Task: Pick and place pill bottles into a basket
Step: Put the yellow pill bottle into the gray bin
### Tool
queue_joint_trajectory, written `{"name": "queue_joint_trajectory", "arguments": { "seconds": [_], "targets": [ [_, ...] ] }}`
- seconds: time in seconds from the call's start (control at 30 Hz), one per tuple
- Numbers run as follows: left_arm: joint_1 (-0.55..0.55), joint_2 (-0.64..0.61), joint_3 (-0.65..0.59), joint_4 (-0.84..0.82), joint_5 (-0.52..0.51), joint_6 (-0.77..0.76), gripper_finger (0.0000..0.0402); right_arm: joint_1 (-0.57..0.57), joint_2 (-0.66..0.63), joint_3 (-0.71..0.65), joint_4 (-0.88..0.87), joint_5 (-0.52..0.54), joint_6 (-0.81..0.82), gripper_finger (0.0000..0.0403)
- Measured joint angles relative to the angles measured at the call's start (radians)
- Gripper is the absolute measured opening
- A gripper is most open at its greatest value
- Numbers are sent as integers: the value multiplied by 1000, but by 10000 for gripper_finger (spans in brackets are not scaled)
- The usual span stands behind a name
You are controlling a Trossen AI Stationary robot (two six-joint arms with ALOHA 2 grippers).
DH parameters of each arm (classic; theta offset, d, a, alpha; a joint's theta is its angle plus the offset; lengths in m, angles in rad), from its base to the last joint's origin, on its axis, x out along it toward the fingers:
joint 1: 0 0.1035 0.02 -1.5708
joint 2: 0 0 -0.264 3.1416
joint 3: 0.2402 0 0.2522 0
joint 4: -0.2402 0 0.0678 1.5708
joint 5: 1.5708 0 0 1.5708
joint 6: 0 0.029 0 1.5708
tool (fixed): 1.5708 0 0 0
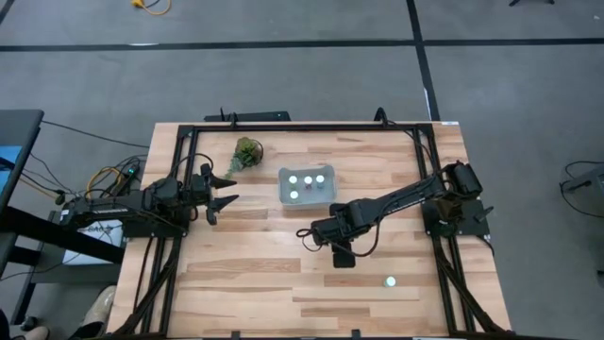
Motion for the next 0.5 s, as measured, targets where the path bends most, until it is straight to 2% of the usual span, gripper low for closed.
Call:
{"name": "queue_joint_trajectory", "arguments": {
  "seconds": [0.17, 0.5],
  "targets": [
    [0, 0, 0, 0, 0, 0, 201, -14, 0, 1, 1, -2, -3, 101],
    [0, 0, 0, 0, 0, 0, 201, -26, -1, 2, -1, -7, -22, 96]
  ]
}}
